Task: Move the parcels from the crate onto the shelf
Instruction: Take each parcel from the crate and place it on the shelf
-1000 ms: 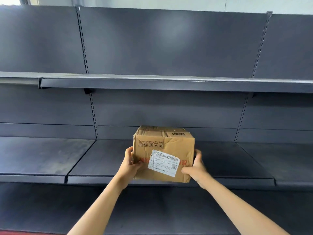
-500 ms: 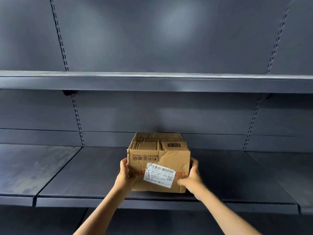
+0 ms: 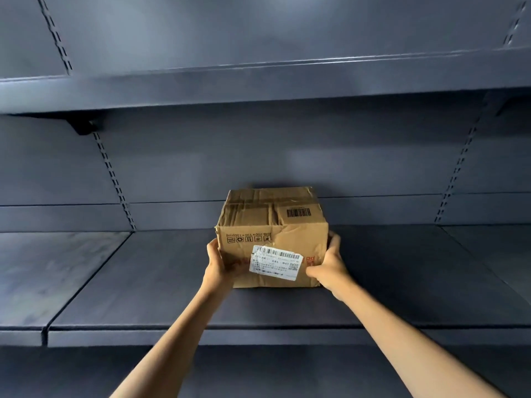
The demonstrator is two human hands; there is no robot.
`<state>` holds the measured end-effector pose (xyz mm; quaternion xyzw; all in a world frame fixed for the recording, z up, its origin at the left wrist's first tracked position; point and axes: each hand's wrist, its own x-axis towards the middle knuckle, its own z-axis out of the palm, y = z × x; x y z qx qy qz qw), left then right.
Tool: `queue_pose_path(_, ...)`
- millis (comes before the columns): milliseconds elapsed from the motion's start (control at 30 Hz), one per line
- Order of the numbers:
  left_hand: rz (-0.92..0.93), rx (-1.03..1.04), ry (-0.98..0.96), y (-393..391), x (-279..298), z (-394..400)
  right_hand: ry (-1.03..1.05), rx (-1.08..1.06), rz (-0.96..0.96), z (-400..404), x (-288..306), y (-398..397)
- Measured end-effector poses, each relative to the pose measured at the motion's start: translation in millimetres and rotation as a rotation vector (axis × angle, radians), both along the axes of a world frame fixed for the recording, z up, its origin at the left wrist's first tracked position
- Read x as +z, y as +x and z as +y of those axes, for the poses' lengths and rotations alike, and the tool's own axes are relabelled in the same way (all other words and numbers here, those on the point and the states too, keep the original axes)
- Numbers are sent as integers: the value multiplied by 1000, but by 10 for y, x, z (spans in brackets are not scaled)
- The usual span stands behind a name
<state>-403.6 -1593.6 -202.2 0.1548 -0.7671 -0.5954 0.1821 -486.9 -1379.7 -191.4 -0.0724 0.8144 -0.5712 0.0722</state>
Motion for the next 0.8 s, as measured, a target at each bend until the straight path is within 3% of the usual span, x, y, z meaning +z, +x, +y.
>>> queue_pose_path(800,0,42,12,-303,117,-31,12,-81,86,-122,-8,-202)
